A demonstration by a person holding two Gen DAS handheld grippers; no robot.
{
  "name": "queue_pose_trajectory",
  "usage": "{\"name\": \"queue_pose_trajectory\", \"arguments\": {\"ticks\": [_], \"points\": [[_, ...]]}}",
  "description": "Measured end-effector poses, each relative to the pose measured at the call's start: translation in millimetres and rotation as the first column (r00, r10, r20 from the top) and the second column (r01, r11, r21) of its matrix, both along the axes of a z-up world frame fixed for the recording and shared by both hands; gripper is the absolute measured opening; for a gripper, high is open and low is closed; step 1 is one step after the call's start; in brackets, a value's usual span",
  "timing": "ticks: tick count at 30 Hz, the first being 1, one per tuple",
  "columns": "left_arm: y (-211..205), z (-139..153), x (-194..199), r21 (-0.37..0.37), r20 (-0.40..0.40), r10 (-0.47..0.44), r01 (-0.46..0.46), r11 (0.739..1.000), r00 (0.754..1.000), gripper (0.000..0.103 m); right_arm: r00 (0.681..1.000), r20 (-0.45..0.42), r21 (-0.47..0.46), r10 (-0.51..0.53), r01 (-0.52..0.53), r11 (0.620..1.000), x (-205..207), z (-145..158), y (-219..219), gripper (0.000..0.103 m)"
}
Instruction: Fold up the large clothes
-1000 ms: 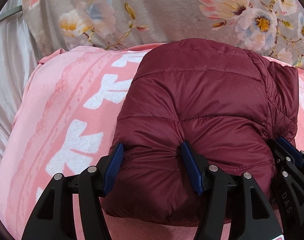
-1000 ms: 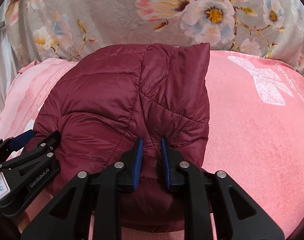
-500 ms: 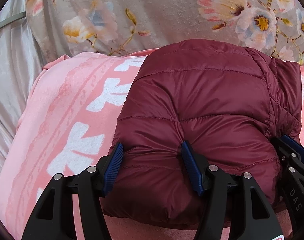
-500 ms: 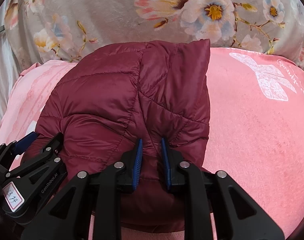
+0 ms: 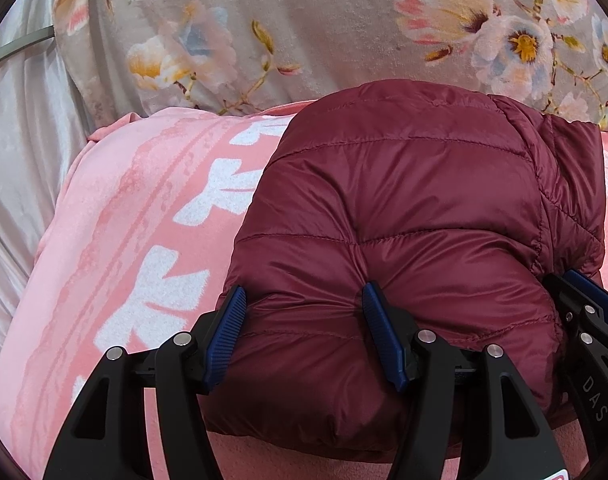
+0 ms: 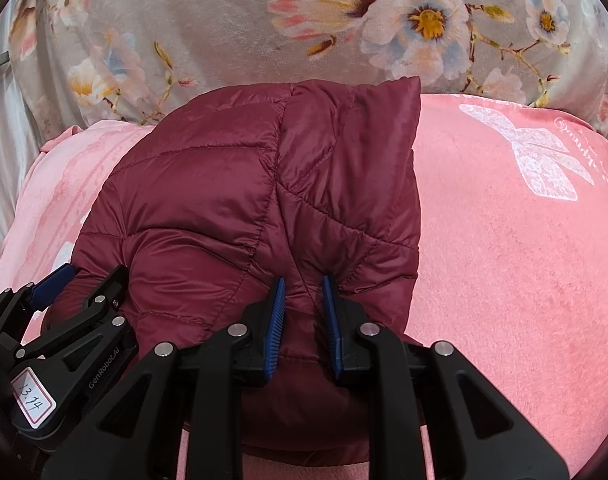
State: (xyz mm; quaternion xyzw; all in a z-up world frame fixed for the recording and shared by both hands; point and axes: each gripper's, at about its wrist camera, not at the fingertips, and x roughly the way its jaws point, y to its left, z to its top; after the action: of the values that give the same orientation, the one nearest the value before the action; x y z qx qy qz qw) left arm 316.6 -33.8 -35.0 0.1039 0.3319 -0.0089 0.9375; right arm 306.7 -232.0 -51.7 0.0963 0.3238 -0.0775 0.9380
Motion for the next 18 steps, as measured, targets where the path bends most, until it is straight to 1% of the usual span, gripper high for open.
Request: {"name": "queue_pose_trajectory", "arguments": {"ticks": [4,6,7,8,10,11,12,14,15,16,18], "points": [[0.4,1.2,0.0,0.001,0.001,0.0,0.0,1.0,1.0,0.059,1.0,-0.005,-0.003,0.0,0.0,1.0,0.8,-0.1,-0.2,0.019],[3.6,2.6,-0.9,-0.016,0.005,-0.003,0.003,1.0,1.0,0.059,1.0,0.011,0.002,-0.004,0.004,1.0,-3.2,3.0,-0.7,0.02],[6.2,4.4,-1.3,-0.027,0.008,-0.003,0.004,1.0,1.0,0.06,1.0,0.019,-0.001,-0.007,0.007,1.0,-7.9,5.7,-0.2,0.027],[9.0,6.0,-3.3,-0.039,0.011,-0.002,0.002,0.999,1.0,0.06,0.999,0.038,-0.003,-0.01,0.01,1.0,-18.4,10.7,1.1,0.031],[16.7,10.4,-15.5,-0.064,0.009,0.007,-0.007,0.998,1.0,0.062,0.996,0.09,-0.008,-0.019,0.019,1.0,-42.1,19.4,4.1,0.055],[20.0,12.2,-24.0,-0.077,0.016,0.009,-0.008,0.997,1.0,0.065,0.994,0.108,-0.023,-0.025,0.028,0.999,-56.2,23.2,6.3,0.059],[24.3,14.2,-36.2,-0.087,0.022,0.01,-0.008,0.996,1.0,0.066,0.994,0.107,-0.039,-0.026,0.031,0.999,-68.5,24.7,8.5,0.061],[28.1,16.6,-55.4,-0.089,0.025,0.006,-0.004,0.996,1.0,0.068,0.996,0.09,-0.052,-0.027,0.031,0.998,-86.8,24.1,10.9,0.062],[30.0,17.9,-65.1,-0.089,0.027,0.005,-0.002,0.996,1.0,0.071,0.996,0.084,-0.051,-0.028,0.033,0.998,-96.6,23.0,11.4,0.064],[32.7,18.4,-77.1,-0.091,0.026,0.004,-0.001,0.996,1.0,0.072,0.996,0.078,-0.054,-0.03,0.035,0.998,-108.8,20.7,13.0,0.069],[34.8,15.7,-94.0,-0.097,0.016,0.001,0.001,0.995,1.0,0.073,0.997,0.069,-0.063,-0.03,0.035,0.997,-128.7,15.7,16.9,0.073]]}}
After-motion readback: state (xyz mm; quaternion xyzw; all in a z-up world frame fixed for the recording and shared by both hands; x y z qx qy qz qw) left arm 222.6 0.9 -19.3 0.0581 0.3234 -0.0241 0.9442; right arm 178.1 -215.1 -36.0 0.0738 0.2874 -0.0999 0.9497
